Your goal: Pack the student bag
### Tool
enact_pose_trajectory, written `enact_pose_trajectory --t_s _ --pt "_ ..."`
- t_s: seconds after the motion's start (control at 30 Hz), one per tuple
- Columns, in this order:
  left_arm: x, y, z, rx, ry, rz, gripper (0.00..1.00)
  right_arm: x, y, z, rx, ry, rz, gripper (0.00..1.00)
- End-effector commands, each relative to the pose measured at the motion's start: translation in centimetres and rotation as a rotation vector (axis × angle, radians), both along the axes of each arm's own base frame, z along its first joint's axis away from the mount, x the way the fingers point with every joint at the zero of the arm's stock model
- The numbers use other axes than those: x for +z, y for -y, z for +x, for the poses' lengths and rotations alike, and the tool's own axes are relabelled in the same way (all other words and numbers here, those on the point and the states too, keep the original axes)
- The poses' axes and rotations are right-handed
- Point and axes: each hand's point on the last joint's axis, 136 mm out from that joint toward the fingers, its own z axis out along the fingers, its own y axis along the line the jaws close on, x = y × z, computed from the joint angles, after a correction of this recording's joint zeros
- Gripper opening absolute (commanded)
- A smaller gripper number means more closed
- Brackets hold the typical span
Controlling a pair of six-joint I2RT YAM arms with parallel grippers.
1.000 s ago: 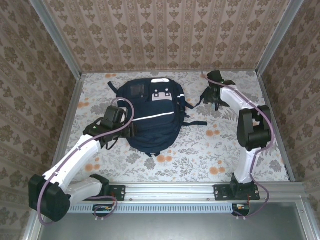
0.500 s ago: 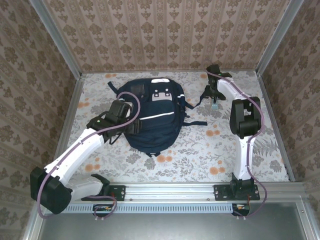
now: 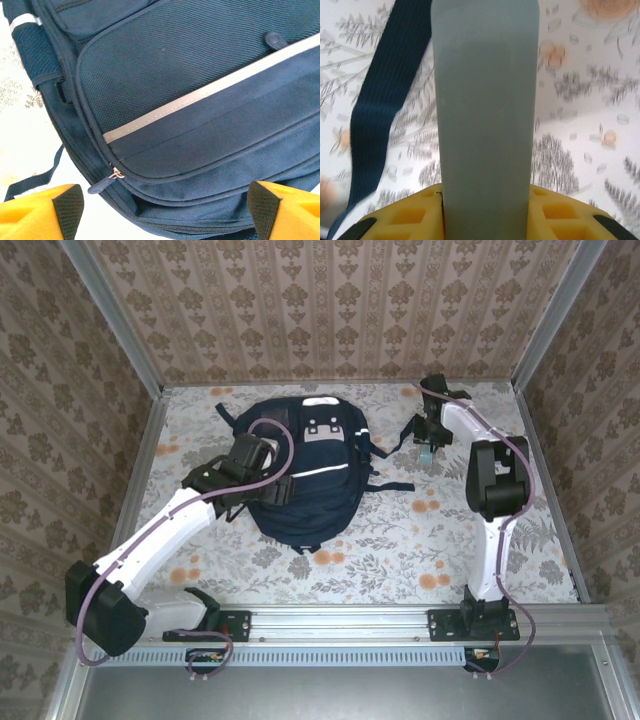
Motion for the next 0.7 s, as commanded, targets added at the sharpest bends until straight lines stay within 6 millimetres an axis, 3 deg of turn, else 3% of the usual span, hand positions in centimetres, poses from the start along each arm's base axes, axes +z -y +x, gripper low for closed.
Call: enact_pose_trajectory --t_s 0.0,0.17,0.37,0.67 --pt "0.8 1.3 0.0 -0.097 0.024 0.063 0.9 5.8 -1.7 -0.5 -0.017 0.165 0.214 0.3" --pt "0.6 4.5 -0.4 -0.244 0.032 0.132 0.91 8.4 -3.2 -3.8 -0.046 0.259 0.474 0.3" --pt "-1.2 8.6 -1.5 -0.45 -0.023 0.183 0.86 9.1 -4.2 -7.7 -0.068 0.286 0.612 0.3" --pt "-3.9 10.2 -0.9 -0.579 -0.08 0.273 0.81 8.8 -5.1 -11.2 -0.069 0.277 0.664 0.31"
